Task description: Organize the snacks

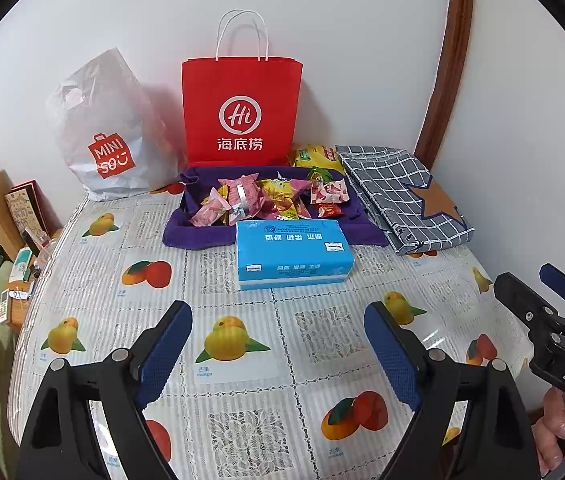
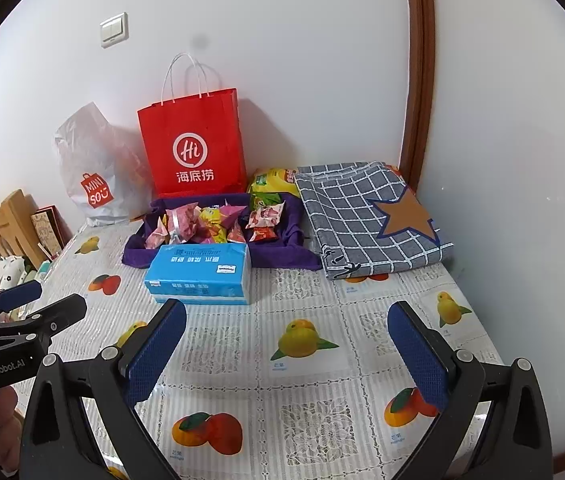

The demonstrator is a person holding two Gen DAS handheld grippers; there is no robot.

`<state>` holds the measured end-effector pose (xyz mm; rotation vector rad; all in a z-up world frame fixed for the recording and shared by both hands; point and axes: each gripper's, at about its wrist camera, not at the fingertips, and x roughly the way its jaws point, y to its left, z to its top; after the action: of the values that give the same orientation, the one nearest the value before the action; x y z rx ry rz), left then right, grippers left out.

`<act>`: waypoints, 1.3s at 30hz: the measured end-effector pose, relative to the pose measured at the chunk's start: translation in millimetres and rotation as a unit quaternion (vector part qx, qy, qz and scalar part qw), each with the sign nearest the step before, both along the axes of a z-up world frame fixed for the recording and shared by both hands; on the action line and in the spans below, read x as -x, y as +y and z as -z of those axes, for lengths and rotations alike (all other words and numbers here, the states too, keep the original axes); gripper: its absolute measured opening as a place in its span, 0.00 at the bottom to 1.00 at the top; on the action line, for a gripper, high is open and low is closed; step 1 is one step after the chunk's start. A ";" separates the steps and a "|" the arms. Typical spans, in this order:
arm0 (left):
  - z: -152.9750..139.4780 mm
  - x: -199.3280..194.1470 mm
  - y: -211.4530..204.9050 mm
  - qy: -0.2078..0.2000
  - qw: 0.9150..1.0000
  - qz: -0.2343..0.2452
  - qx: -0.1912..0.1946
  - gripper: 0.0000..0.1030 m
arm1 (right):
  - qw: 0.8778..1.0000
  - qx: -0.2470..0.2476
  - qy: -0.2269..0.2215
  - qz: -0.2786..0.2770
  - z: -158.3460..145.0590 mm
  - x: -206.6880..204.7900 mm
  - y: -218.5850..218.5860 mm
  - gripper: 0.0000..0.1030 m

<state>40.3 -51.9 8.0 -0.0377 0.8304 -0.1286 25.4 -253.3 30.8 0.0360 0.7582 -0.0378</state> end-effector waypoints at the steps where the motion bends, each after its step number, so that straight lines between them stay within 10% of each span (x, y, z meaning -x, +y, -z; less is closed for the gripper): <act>1: 0.1 0.0 0.1 -0.001 1.000 0.000 0.000 0.85 | 1.000 0.001 -0.001 0.000 -0.3 0.6 -0.1 0.97; 39: -1.3 2.3 0.8 0.001 1.000 -0.003 0.000 0.85 | 1.000 0.000 -0.004 -0.001 -2.4 5.1 -0.5 0.97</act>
<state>38.0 -51.1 9.3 -0.0407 0.8323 -0.1223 20.3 -253.8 33.3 0.0356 0.7497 -0.0360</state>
